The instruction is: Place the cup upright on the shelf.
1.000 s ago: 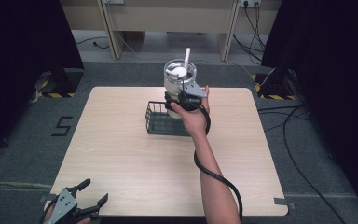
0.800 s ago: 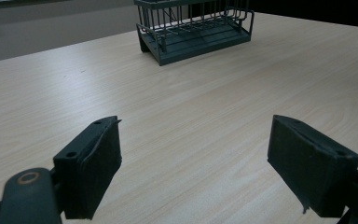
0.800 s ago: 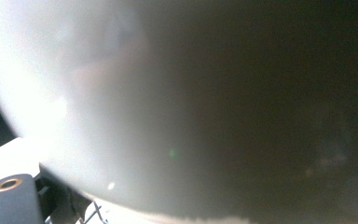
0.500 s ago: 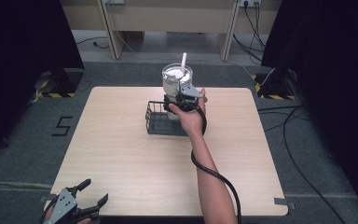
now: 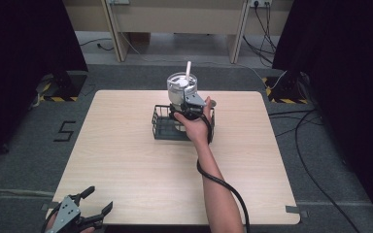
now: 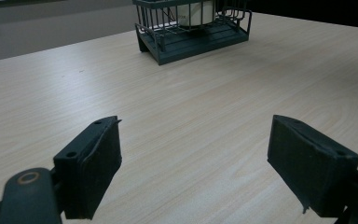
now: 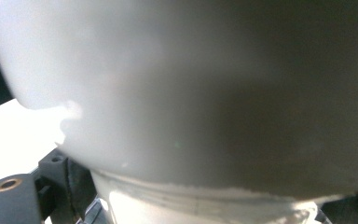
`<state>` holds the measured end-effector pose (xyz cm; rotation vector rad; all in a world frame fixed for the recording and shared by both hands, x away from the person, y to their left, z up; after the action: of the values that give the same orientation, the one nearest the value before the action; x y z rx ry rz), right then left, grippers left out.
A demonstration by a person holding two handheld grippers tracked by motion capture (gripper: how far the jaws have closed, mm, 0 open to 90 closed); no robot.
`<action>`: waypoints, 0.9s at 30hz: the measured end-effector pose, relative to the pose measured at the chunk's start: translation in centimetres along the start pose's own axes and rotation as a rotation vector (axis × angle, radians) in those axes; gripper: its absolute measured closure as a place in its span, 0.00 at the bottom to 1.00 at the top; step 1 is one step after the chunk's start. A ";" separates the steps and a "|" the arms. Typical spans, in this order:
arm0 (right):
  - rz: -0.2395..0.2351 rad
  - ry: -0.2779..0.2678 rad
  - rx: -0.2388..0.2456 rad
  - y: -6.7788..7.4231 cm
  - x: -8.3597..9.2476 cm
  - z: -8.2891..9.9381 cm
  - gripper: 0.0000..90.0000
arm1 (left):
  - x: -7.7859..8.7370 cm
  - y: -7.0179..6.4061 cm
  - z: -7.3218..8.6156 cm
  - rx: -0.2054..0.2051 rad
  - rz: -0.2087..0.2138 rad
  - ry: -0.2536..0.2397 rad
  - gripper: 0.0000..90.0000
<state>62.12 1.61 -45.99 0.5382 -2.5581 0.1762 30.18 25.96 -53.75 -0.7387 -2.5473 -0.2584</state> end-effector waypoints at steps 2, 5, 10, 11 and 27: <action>0.002 0.000 0.000 0.0 0.0 0.0 0.12 | 0.0 0.0 0.0 -0.001 0.000 0.000 0.18; 0.006 -0.006 0.006 0.0 0.0 0.0 0.12 | 0.0 0.0 0.0 -0.002 0.001 0.000 0.18; 0.002 -0.025 0.014 0.0 0.1 0.3 0.11 | 0.0 -0.1 0.0 -0.007 0.001 0.001 0.18; 0.000 -0.025 0.014 0.0 0.2 0.5 0.11 | 0.0 -0.1 0.0 -0.008 0.000 0.001 0.18; 0.001 -0.039 0.019 -0.1 1.2 1.4 0.02 | 0.0 -0.1 0.0 -0.011 0.000 0.003 0.18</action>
<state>60.57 0.80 -46.60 0.5532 -2.5968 0.1917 30.12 25.84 -53.76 -0.7417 -2.5450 -0.2730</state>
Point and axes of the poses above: each handheld gripper's, and its own axes: x roughly backward along the jaws, z roughly out of its underside, y roughly to its left, the point moved 10 cm from there along -x, roughly forward along the jaws, and after that the axes turned 13 degrees about y, right-handed, at the moved point
